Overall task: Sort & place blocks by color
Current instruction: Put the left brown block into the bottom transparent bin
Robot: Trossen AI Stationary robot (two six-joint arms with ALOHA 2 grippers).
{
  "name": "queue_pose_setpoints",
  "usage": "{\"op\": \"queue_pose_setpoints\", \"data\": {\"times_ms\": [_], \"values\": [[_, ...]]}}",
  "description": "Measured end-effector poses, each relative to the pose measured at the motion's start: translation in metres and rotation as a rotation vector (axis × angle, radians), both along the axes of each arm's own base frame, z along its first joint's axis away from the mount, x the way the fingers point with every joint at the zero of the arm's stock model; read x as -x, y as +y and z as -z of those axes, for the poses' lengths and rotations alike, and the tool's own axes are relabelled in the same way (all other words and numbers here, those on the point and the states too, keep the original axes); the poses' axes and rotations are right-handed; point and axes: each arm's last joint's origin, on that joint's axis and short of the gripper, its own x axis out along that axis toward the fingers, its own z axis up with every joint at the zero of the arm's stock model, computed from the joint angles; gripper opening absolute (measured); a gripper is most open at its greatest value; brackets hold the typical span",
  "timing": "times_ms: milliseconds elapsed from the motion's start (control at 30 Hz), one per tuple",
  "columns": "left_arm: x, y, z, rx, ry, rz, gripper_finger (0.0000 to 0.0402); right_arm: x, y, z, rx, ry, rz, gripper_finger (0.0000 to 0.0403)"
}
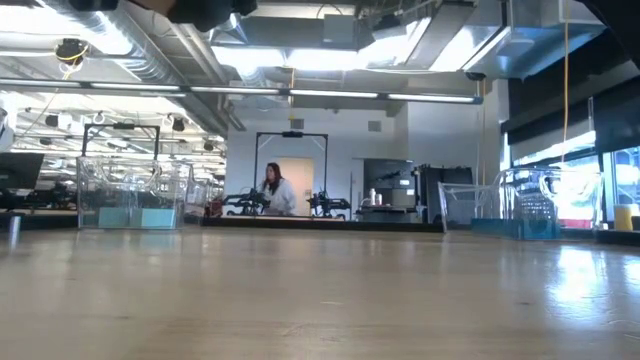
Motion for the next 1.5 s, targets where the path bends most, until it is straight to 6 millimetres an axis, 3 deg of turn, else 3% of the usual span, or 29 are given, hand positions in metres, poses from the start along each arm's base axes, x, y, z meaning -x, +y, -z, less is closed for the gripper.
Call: {"op": "queue_pose_setpoints", "data": {"times_ms": [367, 567, 700, 1167, 1500], "values": [[0.000, 0.000, 0.000, -0.002, 0.004, 0.009, 0.0124, 0.000, 0.000, 0.000, 0.001, 0.001, 0.002, 0.0130], [0.001, 0.000, 0.000, -0.016, 0.007, 0.017, 0.0124, 0.000, 0.000, -0.001, -0.001, -0.007, 0.002, 0.0182], [0.006, 0.001, -0.001, -0.037, 0.001, 0.063, 0.0124, 0.000, 0.000, -0.002, 0.002, -0.015, 0.019, 0.0193], [0.053, 0.009, -0.004, -0.056, 0.011, 0.202, 0.0124, 0.003, 0.012, -0.043, 0.005, -0.062, 0.058, 0.0192], [0.073, 0.011, 0.009, -0.048, 0.191, 0.331, 0.0124, 0.016, 0.019, -0.078, 0.049, -0.017, 0.212, 0.0192]]}}
